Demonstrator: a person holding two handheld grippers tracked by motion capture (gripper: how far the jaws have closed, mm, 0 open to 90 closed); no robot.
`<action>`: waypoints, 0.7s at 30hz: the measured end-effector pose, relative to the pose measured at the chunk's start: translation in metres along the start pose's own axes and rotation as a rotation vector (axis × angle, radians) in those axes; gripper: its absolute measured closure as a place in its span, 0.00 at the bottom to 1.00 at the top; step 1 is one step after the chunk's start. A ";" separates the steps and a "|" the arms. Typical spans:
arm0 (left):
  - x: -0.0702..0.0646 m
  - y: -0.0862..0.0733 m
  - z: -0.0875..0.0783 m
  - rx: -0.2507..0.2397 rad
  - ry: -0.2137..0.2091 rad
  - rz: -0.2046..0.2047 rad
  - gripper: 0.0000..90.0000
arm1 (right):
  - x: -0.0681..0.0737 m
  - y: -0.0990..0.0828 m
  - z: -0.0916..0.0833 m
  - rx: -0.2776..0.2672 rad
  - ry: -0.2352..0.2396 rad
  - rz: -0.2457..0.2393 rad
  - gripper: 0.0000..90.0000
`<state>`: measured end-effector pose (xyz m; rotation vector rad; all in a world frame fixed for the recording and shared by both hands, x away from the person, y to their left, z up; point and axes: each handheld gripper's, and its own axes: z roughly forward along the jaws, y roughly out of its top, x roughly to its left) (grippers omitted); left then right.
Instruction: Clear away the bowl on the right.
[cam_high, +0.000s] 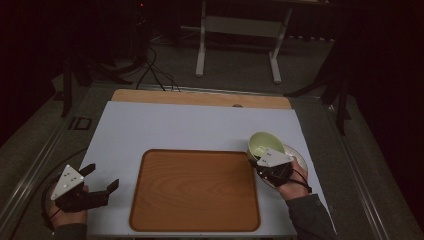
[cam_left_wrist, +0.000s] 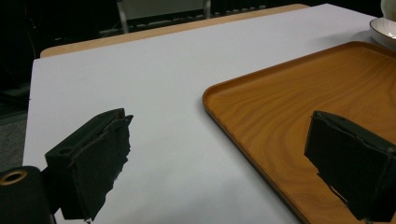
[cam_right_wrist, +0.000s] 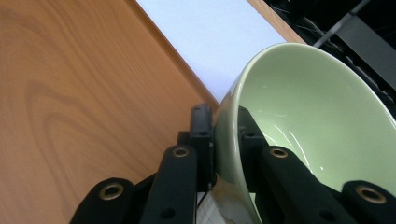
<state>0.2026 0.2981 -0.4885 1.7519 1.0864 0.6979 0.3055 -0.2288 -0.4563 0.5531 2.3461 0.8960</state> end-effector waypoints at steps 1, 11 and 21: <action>0.000 0.000 0.000 0.000 0.000 0.000 0.07 | 0.001 0.001 0.000 -0.002 0.001 -0.002 0.91; 0.000 0.000 0.000 -0.003 0.001 0.000 0.07 | 0.006 0.008 0.002 -0.014 0.015 -0.017 0.91; 0.000 0.000 -0.001 -0.004 0.001 -0.002 0.07 | 0.014 0.014 0.006 -0.025 0.031 -0.038 0.91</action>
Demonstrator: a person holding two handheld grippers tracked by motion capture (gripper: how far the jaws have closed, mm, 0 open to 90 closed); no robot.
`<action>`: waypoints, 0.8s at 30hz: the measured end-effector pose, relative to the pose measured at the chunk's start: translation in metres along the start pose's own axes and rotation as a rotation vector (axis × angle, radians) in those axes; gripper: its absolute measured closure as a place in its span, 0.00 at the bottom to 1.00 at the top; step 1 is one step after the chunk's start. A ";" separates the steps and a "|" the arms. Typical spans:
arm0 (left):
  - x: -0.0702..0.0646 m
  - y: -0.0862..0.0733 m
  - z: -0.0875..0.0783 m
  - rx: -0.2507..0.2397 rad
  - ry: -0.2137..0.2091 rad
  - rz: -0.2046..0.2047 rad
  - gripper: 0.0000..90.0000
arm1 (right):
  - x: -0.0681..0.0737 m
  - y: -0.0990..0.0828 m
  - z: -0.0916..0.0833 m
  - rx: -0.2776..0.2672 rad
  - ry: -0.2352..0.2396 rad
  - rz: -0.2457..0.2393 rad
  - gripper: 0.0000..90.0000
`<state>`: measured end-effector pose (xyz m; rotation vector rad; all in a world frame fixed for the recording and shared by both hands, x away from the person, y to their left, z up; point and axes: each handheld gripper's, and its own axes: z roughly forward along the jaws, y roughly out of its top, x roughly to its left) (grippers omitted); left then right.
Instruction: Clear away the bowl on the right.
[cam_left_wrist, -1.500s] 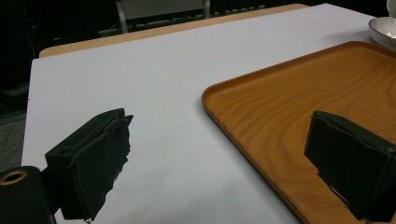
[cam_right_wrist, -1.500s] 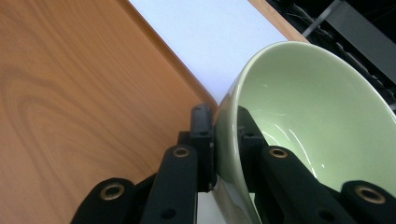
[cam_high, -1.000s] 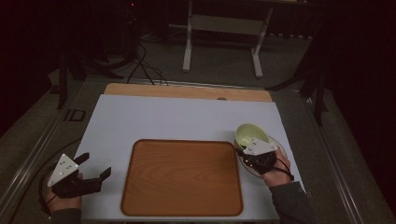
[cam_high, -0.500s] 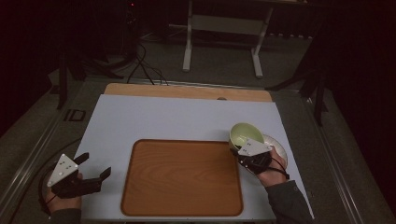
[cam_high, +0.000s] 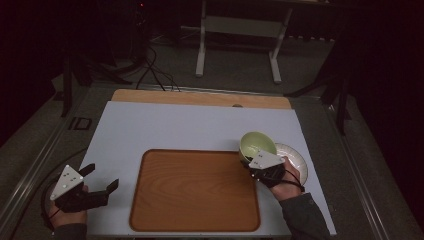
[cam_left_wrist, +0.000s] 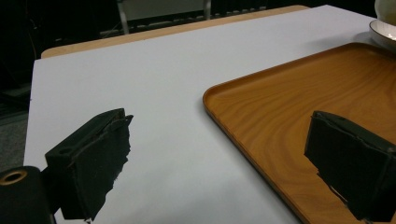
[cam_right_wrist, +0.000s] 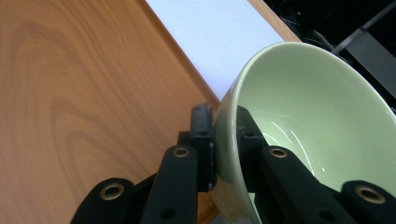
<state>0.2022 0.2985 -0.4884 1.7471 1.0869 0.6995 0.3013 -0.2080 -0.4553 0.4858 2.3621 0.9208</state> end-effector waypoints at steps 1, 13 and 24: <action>0.000 0.000 0.000 0.000 0.000 0.000 0.07 | 0.000 0.000 0.000 0.000 0.000 0.000 0.91; 0.000 0.000 0.000 0.001 0.000 0.001 0.07 | 0.007 0.009 0.006 -0.016 0.018 -0.018 0.91; 0.000 0.000 0.000 0.001 -0.001 0.001 0.07 | 0.011 0.015 0.009 -0.030 0.030 -0.030 0.91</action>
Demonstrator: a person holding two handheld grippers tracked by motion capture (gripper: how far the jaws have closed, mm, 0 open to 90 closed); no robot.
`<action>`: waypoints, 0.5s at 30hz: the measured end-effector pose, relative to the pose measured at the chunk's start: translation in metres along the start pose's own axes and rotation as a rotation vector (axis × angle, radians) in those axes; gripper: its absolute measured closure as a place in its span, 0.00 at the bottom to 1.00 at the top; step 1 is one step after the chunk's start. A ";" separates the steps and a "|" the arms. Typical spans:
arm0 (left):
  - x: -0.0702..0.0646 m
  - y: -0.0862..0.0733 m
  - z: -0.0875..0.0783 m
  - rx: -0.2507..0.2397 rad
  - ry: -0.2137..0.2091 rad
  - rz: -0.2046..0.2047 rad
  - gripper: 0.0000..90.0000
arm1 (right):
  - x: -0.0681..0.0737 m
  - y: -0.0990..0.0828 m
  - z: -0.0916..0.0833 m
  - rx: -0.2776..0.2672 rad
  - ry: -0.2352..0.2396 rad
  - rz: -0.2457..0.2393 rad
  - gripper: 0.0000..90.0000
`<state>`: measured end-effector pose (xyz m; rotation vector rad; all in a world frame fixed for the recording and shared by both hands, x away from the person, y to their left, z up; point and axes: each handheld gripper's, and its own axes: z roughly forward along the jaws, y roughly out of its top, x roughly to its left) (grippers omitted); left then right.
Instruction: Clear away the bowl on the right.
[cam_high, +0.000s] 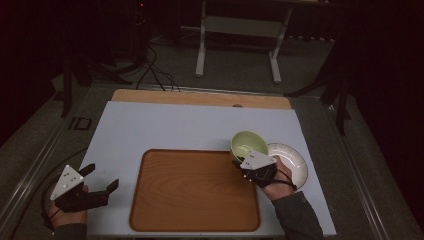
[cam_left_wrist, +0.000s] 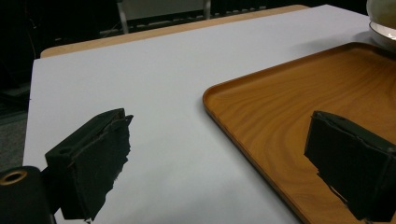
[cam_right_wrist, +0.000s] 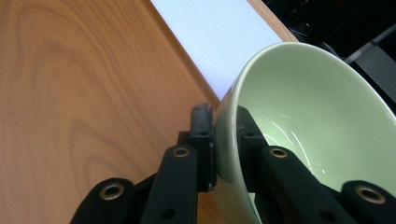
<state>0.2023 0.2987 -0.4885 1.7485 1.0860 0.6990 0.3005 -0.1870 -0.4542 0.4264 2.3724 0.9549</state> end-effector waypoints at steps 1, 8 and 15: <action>0.000 0.000 0.000 0.000 0.000 -0.001 0.07 | 0.001 0.002 0.001 0.001 0.003 0.000 0.91; 0.000 0.000 0.000 -0.001 0.000 0.000 0.07 | 0.005 0.006 0.004 -0.011 0.014 -0.005 0.91; 0.000 0.000 0.000 -0.002 0.000 0.001 0.07 | 0.008 0.009 0.006 -0.018 0.021 -0.011 0.91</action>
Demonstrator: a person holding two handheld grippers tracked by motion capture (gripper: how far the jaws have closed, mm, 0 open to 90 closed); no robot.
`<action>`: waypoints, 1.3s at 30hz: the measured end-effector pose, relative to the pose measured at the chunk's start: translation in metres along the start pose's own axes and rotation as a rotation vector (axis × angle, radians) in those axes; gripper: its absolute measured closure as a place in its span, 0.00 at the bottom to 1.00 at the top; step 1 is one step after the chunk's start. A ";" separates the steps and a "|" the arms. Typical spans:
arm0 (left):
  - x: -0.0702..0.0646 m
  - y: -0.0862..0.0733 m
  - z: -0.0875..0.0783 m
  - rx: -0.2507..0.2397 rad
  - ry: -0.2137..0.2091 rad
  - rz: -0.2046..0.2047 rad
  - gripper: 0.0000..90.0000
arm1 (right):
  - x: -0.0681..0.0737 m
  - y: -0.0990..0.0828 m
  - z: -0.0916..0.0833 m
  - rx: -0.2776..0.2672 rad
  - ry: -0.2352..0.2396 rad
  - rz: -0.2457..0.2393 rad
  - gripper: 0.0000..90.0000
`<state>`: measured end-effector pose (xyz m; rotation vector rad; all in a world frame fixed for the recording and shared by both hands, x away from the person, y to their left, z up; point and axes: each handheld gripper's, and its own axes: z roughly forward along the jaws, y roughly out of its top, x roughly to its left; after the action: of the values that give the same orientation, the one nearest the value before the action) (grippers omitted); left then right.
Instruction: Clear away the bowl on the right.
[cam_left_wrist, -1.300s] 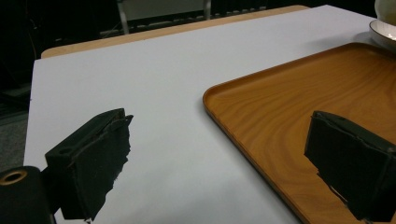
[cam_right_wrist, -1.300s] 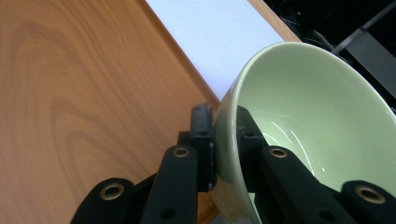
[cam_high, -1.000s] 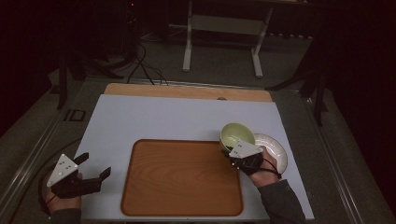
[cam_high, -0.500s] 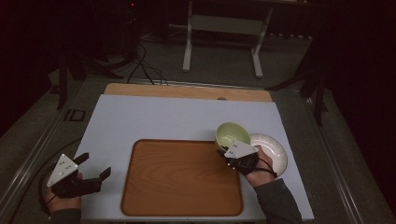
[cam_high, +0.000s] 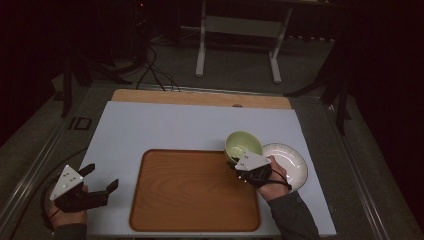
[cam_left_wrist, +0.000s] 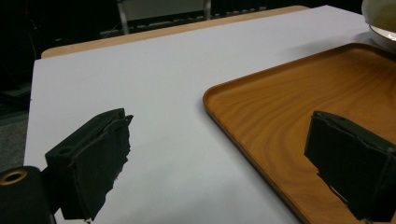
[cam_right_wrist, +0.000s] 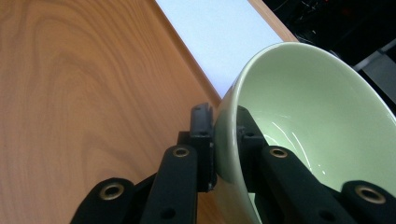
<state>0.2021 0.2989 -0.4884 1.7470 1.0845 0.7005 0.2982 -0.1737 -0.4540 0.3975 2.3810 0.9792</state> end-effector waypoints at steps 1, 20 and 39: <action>0.000 0.000 0.000 0.000 0.000 -0.001 0.07 | 0.001 0.000 0.000 -0.001 0.002 0.000 0.91; 0.000 0.000 0.000 0.000 0.000 0.001 0.07 | 0.014 0.009 0.007 -0.012 0.031 -0.026 0.91; 0.000 0.000 0.000 -0.002 0.000 0.001 0.07 | 0.021 0.012 0.008 -0.015 0.044 -0.047 0.91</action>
<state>0.2018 0.2993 -0.4882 1.7457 1.0822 0.7022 0.2864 -0.1514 -0.4583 0.3164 2.4090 0.9939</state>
